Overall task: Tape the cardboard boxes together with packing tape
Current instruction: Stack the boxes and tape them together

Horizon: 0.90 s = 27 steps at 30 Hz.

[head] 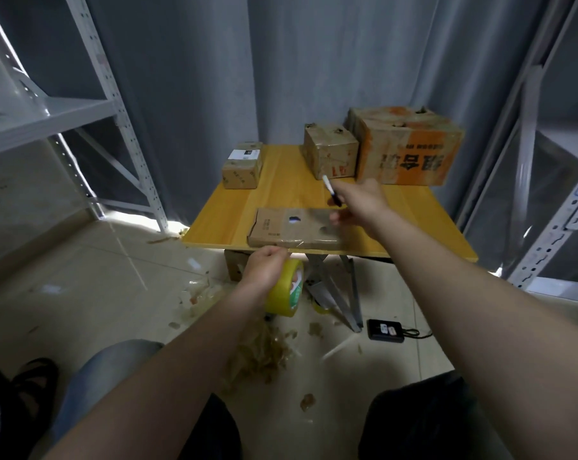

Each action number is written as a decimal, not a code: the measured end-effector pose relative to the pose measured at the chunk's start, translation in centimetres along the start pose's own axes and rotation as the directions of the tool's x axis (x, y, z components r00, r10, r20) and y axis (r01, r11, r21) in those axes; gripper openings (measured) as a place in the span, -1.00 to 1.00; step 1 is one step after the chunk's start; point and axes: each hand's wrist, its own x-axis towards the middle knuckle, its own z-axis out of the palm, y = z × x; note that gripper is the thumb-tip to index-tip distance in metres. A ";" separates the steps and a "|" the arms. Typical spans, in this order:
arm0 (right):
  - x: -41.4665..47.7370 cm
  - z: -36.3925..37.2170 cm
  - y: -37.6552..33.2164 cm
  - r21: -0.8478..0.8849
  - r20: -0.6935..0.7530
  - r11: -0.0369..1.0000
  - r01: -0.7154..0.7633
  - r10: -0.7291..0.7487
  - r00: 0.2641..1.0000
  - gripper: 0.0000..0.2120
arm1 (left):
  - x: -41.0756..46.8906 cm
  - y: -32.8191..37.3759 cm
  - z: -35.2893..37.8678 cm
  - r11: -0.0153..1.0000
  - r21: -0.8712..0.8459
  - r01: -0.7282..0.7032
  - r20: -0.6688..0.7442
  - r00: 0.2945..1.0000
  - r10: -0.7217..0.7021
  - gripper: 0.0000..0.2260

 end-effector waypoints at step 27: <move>3.8 10.3 3.9 0.181 0.288 0.981 0.070 -0.121 0.950 -0.58 | 0.3 -2.6 -0.7 0.996 -0.061 0.068 0.122 0.991 -0.060 -0.86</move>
